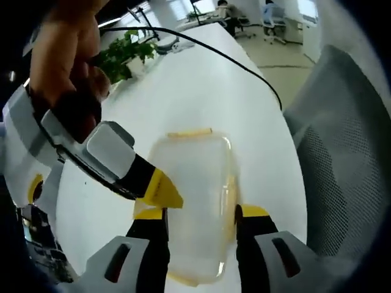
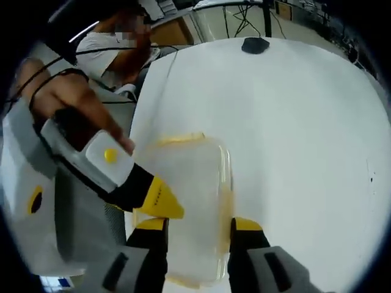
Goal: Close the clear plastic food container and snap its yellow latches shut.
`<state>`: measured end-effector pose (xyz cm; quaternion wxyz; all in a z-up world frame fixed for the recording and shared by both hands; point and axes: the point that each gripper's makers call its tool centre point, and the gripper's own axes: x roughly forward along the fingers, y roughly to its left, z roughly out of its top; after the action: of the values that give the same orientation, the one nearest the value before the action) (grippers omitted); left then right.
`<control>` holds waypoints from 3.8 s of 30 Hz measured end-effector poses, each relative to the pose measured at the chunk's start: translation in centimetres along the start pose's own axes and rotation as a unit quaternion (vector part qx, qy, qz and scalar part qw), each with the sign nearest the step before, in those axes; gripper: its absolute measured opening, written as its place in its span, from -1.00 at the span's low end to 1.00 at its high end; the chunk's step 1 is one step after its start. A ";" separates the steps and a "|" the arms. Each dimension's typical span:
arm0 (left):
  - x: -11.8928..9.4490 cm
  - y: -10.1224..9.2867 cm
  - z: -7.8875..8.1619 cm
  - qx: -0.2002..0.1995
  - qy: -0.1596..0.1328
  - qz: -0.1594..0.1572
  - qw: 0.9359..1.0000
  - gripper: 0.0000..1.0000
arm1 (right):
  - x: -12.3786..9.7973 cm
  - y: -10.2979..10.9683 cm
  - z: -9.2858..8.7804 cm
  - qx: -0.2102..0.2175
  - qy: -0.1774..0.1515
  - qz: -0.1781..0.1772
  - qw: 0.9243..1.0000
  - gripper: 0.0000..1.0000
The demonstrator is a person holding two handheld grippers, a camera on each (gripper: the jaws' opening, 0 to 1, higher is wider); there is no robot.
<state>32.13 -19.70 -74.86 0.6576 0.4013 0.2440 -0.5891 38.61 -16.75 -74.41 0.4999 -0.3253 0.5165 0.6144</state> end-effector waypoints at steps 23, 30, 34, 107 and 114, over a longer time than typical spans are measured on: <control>-1.5 2.0 -1.0 -0.027 0.029 0.063 0.997 -0.04 | -0.5 0.2 -0.2 0.000 -0.052 -0.028 0.998 -0.23; -2.1 1.4 -0.8 -0.057 0.007 0.043 0.997 0.04 | -1.6 0.6 -0.5 -0.016 -0.072 -0.057 0.996 -0.04; -3.0 1.8 -0.5 -0.061 -0.001 0.028 0.998 0.10 | -1.9 1.0 -1.0 -0.028 -0.072 -0.073 0.994 0.05; -8.8 3.1 -15.2 -0.075 0.042 -0.047 0.995 0.50 | 4.0 3.4 4.9 -0.069 -0.130 -0.143 0.979 0.54; -8.8 3.0 -15.2 -0.076 0.030 -0.047 0.996 0.50 | 4.2 3.5 4.9 -0.065 -0.119 -0.141 0.981 0.54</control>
<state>35.68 -2.27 -75.62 0.6499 0.3556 0.3264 -0.5871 34.67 -10.73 -75.89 0.6170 -0.3512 0.3609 0.6047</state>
